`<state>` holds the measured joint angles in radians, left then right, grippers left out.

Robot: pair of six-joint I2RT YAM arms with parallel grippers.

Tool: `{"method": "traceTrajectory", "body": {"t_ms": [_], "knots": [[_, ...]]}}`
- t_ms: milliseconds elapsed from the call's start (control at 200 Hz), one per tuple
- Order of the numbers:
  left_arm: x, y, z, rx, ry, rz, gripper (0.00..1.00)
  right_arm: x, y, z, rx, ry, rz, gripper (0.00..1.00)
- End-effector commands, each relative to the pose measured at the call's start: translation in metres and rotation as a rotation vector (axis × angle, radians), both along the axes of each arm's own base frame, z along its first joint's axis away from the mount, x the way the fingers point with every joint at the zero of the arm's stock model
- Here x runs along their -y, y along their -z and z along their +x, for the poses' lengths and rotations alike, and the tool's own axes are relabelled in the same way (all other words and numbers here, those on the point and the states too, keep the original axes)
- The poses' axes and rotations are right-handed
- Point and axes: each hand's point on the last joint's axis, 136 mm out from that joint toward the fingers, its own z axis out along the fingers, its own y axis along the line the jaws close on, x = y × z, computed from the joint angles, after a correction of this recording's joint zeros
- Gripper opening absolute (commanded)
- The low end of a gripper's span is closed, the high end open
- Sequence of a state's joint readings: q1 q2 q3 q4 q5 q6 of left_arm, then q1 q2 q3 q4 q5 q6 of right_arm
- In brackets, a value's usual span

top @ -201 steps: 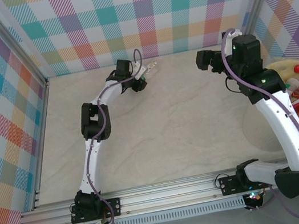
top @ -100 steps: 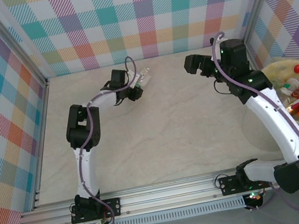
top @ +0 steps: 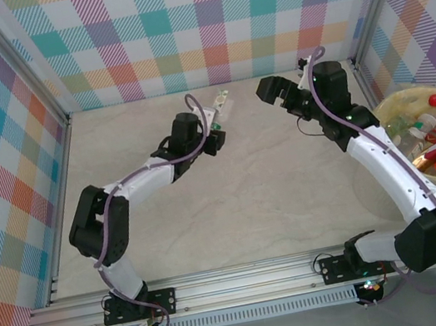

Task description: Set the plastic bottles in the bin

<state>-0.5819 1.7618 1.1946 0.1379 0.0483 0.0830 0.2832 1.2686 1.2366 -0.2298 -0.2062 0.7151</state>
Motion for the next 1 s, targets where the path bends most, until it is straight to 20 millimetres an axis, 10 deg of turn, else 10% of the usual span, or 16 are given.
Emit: {"method": "traceTrajectory", "body": {"t_ms": [0,415,995], "knots": [[0.011,-0.032,-0.025,0.007,-0.015,-0.103,0.24,-0.015,-0.014,0.000,0.024,-0.051,0.100,1.00],[0.026,-0.094,-0.096,0.033,0.102,-0.272,0.24,-0.036,-0.002,0.009,-0.012,-0.143,0.174,1.00],[0.052,-0.114,-0.110,0.080,0.192,-0.303,0.24,-0.074,0.012,0.010,-0.098,-0.221,0.161,0.99]]}}
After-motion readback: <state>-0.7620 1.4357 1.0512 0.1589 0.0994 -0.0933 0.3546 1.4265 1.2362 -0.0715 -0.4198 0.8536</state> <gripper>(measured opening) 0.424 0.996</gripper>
